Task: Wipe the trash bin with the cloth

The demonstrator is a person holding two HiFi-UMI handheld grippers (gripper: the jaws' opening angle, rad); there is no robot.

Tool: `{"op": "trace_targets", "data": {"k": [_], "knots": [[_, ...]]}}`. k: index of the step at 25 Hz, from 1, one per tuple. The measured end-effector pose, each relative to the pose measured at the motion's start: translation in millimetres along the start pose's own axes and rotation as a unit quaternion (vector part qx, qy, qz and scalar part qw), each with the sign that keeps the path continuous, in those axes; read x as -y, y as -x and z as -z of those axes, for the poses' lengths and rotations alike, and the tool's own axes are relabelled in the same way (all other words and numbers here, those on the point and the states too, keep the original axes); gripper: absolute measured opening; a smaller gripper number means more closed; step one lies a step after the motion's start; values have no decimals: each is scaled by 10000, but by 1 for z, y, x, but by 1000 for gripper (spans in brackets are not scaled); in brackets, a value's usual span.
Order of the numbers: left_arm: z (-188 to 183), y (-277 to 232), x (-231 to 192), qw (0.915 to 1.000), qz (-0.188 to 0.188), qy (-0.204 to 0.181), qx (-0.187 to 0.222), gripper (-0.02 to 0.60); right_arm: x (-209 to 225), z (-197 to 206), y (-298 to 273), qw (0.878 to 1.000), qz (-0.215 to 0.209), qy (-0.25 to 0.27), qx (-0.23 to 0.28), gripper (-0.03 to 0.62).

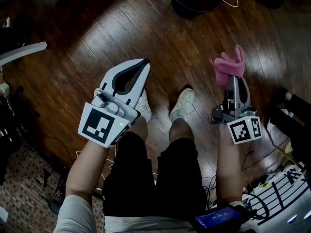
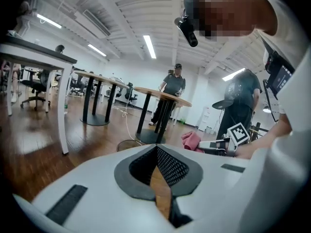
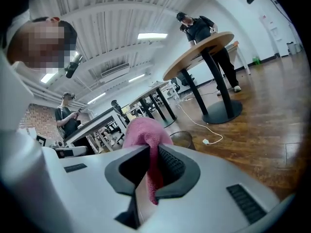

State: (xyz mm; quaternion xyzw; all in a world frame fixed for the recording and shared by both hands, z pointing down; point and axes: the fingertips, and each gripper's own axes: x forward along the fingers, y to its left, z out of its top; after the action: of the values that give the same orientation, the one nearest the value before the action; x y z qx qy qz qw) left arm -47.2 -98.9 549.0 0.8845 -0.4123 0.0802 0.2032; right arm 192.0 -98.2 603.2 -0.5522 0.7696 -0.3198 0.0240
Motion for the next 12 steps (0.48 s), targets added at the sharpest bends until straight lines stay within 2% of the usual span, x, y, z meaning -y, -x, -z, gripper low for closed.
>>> {"op": "trace_targets", "data": {"k": [2, 7, 12], "knots": [[-23, 11, 4, 9999, -123, 84, 81, 11, -17, -24, 7, 10000, -15, 68, 42, 44], [-72, 41, 12, 9983, -513, 283, -45, 11, -58, -83, 29, 9994, -94, 274, 205, 44], [-136, 82, 24, 9955, -906, 243, 109, 11, -102, -155, 60, 9976, -222, 418, 500, 44]]}}
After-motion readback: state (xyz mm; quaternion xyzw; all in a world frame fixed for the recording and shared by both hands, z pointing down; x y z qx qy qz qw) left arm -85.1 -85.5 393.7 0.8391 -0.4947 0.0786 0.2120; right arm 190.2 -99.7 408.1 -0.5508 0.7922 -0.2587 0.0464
